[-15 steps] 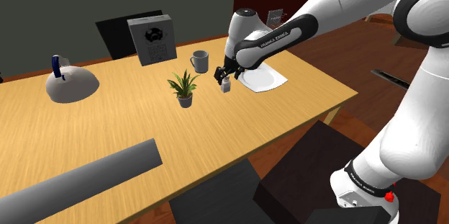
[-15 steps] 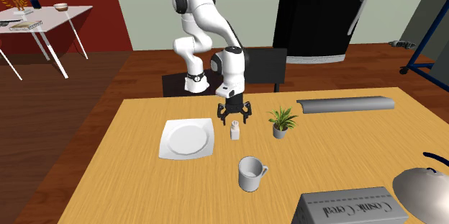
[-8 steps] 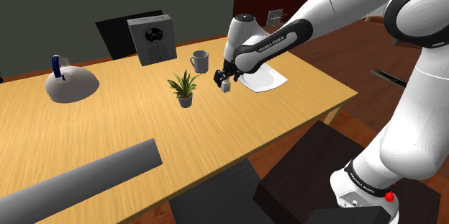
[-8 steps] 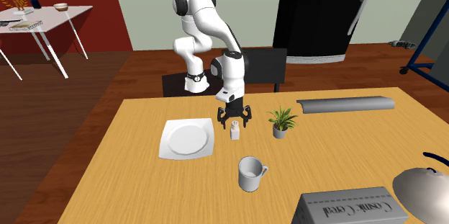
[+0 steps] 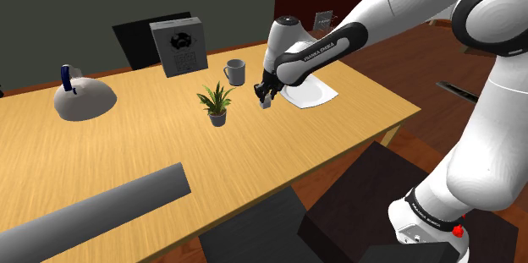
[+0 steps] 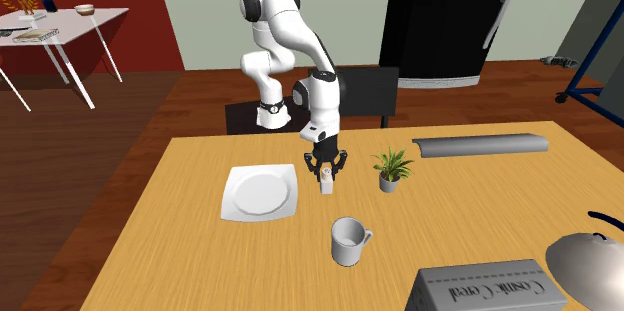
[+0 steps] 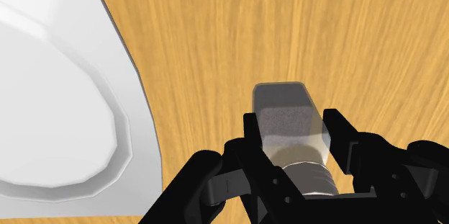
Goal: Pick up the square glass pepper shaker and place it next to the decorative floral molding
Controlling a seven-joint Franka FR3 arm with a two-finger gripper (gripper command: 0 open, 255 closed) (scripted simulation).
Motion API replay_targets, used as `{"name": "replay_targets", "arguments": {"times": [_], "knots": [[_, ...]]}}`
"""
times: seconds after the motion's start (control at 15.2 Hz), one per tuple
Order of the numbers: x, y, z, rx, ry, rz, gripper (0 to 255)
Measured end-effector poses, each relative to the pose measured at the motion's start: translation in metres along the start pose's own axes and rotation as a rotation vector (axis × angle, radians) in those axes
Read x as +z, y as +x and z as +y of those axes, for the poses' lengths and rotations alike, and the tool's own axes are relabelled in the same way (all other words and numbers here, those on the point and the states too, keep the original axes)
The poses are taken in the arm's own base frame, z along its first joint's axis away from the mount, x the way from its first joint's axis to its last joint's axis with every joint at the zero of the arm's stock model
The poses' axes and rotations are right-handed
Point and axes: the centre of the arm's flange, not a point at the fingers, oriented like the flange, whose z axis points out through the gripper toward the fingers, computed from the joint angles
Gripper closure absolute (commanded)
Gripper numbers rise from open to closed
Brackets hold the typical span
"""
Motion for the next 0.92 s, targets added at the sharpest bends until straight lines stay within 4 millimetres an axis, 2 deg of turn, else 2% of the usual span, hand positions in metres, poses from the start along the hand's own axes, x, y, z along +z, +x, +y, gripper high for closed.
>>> {"name": "replay_targets", "arguments": {"times": [0.4, 0.92], "knots": [[-0.003, 0.0, 0.0, 0.0, 0.0, 0.0, 255], [-0.041, 0.009, -0.001, 0.0, 0.0, 0.0, 255]]}}
